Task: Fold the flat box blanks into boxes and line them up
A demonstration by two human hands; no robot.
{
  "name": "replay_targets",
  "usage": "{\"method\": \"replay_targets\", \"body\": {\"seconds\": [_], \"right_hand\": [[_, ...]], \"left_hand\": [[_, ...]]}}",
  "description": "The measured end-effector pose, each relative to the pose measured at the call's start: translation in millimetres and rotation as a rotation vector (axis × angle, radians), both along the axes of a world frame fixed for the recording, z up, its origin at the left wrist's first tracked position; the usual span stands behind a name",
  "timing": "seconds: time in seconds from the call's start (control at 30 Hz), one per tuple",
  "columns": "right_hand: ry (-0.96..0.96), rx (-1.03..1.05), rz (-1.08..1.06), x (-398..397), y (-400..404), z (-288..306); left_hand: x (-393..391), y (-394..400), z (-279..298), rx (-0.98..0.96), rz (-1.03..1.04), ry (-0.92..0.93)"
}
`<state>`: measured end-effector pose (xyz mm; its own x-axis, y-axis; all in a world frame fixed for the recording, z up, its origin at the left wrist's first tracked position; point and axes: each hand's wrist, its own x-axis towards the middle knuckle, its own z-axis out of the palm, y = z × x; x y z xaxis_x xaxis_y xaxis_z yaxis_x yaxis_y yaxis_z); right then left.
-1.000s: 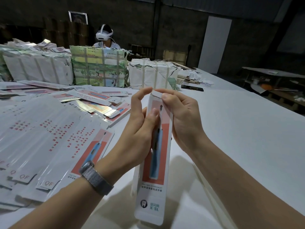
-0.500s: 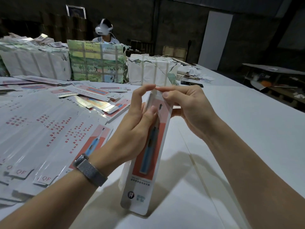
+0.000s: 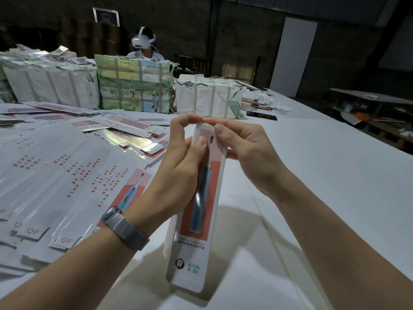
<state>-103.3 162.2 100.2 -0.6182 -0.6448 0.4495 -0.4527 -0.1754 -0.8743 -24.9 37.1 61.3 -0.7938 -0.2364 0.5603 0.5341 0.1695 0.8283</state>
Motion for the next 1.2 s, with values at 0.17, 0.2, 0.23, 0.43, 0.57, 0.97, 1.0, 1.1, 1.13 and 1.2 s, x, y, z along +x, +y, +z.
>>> {"method": "replay_targets", "body": {"seconds": [0.17,0.2,0.23,0.43,0.57,0.97,1.0,1.1,1.13,1.2], "right_hand": [[0.065,-0.032,-0.037,4.4,-0.9,-0.9],[0.070,-0.035,-0.053,4.7,-1.7,-1.5],[0.090,-0.031,-0.086,5.4,-3.5,-2.3],[0.489,0.176,-0.503,10.3,-9.8,-3.3],[0.497,0.352,-0.479,22.0,-9.6,5.0],[0.384,1.047,-0.686,-51.4,38.2,3.3],[0.340,1.105,-0.748,-65.1,51.5,-2.8],[0.164,1.224,-0.917,-98.2,96.4,-26.5],[0.114,1.243,-0.974,-105.8,110.0,-35.1],[0.057,1.280,-1.076,-118.6,132.6,-49.5]], "left_hand": [[-0.6,4.1,-1.0,0.031,0.024,0.025],[-1.7,4.4,-1.1,0.029,0.035,0.028],[-2.5,4.4,-0.8,0.020,0.052,0.032],[-6.9,5.3,5.1,0.150,0.038,0.008],[-2.8,6.9,16.2,0.520,-0.273,-0.056],[-6.5,-14.9,3.4,-0.067,-0.034,-0.331],[-6.5,-17.1,3.3,-0.058,-0.023,-0.325],[-8.0,-20.3,3.0,-0.068,-0.001,-0.324],[-9.5,-21.5,1.8,-0.075,-0.002,-0.333],[-13.3,-21.8,-2.1,-0.116,-0.006,-0.364]]}}
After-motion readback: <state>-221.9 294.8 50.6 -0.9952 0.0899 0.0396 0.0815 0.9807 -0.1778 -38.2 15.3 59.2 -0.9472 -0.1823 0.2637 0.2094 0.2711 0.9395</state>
